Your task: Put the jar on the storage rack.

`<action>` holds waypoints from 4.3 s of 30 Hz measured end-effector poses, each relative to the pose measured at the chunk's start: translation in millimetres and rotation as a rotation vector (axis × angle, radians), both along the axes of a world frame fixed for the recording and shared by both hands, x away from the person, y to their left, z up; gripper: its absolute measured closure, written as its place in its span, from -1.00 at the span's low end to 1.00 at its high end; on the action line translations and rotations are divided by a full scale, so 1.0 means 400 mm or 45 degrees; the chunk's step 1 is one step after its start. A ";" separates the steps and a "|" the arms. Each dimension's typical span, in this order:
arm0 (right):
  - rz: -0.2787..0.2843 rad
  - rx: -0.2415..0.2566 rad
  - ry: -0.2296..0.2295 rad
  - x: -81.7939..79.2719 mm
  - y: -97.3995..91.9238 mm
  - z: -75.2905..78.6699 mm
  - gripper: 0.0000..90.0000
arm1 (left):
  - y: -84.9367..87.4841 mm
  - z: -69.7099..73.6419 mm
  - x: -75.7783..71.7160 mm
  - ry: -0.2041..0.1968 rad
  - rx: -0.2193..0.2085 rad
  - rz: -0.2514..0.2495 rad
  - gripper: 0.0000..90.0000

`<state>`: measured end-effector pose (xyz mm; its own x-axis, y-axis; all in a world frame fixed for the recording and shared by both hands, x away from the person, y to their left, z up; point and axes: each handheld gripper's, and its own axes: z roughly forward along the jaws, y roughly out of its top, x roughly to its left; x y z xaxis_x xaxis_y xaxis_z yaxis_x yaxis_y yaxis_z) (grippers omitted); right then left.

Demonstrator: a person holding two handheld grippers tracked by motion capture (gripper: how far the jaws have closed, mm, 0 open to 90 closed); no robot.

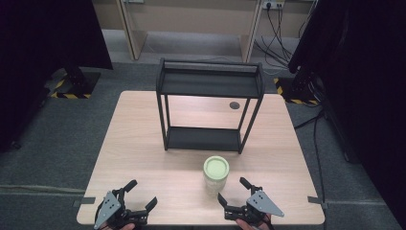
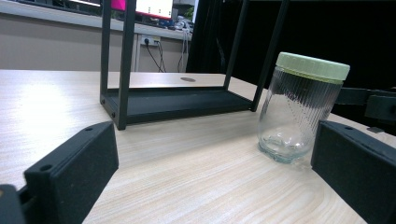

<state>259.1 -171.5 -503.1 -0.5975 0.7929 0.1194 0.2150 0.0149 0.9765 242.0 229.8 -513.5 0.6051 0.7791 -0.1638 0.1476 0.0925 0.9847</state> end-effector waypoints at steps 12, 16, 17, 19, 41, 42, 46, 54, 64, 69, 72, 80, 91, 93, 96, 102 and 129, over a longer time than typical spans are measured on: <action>0.011 -0.009 0.016 0.018 0.013 -0.004 -0.94 | 0.000 0.000 0.000 -0.001 0.002 0.003 -1.00; 0.012 -0.018 0.011 0.029 0.021 0.003 -0.94 | 0.001 0.000 0.000 -0.001 -0.002 0.004 -1.00; 0.011 -0.020 0.010 0.032 0.023 0.003 -0.94 | 0.001 0.000 0.000 -0.001 -0.002 0.003 -1.00; 0.012 -0.020 0.011 0.037 0.027 0.004 -0.94 | 0.000 0.000 0.000 -0.002 0.000 0.002 -1.00; 0.053 -0.041 0.020 0.091 0.081 0.004 -0.95 | 0.001 0.001 -0.001 -0.005 0.002 -0.002 -1.00; 0.053 -0.044 0.022 0.094 0.083 0.003 -0.95 | 0.001 0.001 -0.001 -0.005 0.001 -0.002 -1.00; 0.051 -0.045 0.027 0.103 0.087 0.002 -0.95 | 0.001 0.001 -0.001 -0.005 0.001 -0.002 -1.00; 0.056 -0.051 0.028 0.117 0.101 0.001 -0.93 | 0.001 0.001 -0.002 -0.005 0.002 -0.003 -1.00; 0.062 -0.045 0.049 0.136 0.104 -0.002 -0.80 | 0.000 0.001 -0.001 -0.005 0.003 -0.004 -1.00; 0.074 -0.077 0.019 0.135 0.102 0.002 -0.76 | 0.000 0.001 -0.001 -0.004 0.002 -0.005 -1.00; 0.069 -0.100 -0.004 0.133 0.102 0.005 -0.75 | 0.000 0.001 -0.001 -0.004 0.001 -0.006 -1.00; 0.085 -0.088 0.018 0.136 0.111 0.023 -0.74 | 0.001 0.001 -0.001 -0.002 -0.002 -0.005 -1.00; 0.095 -0.087 0.035 0.159 0.128 0.057 -0.74 | 0.002 0.001 -0.001 -0.003 -0.004 -0.005 -1.00; 0.097 -0.092 0.036 0.163 0.130 0.061 -0.74 | 0.001 0.001 -0.001 -0.002 -0.004 -0.005 -1.00; 0.096 -0.093 0.036 0.170 0.133 0.067 -0.74 | 0.001 0.001 -0.001 -0.004 -0.002 -0.006 -1.00; 0.093 -0.089 0.038 0.188 0.138 0.082 -0.74 | 0.002 0.002 -0.001 -0.004 -0.002 -0.006 -1.00; 0.056 -0.113 0.052 0.247 0.150 0.112 -0.74 | 0.001 0.002 -0.002 -0.003 -0.003 -0.009 -1.00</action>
